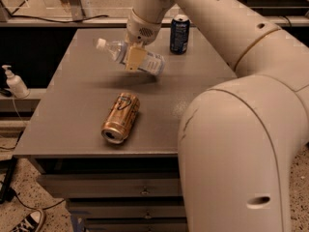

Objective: Knock blue plastic bottle over

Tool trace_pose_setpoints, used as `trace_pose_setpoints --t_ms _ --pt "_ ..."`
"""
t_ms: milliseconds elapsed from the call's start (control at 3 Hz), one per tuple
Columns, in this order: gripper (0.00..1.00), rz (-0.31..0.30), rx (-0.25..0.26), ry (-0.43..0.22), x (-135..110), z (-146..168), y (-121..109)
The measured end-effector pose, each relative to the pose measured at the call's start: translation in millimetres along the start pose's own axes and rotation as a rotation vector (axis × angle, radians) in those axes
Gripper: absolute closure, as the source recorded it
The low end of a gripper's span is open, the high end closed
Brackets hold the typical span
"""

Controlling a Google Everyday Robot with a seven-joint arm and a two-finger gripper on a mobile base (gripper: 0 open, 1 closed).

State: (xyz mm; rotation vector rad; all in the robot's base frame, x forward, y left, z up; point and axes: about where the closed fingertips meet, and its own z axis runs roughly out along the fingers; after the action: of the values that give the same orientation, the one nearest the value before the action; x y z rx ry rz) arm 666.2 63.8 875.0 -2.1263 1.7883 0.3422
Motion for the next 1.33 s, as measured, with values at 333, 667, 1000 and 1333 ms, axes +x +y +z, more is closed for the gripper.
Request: trace_pose_setpoints --t_ms 333,667,1000,1333 --pt "0.34 0.0 -0.011 0.001 -2.2 5.3 3.6" --pt "0.1 0.001 -0.018 0.0 -3.7 8.7 6.0" --pt "0.0 0.002 -0.023 -0.003 -4.9 10.7 8.1" --pt "0.0 0.002 -0.023 -0.003 -5.0 10.8 8.1"
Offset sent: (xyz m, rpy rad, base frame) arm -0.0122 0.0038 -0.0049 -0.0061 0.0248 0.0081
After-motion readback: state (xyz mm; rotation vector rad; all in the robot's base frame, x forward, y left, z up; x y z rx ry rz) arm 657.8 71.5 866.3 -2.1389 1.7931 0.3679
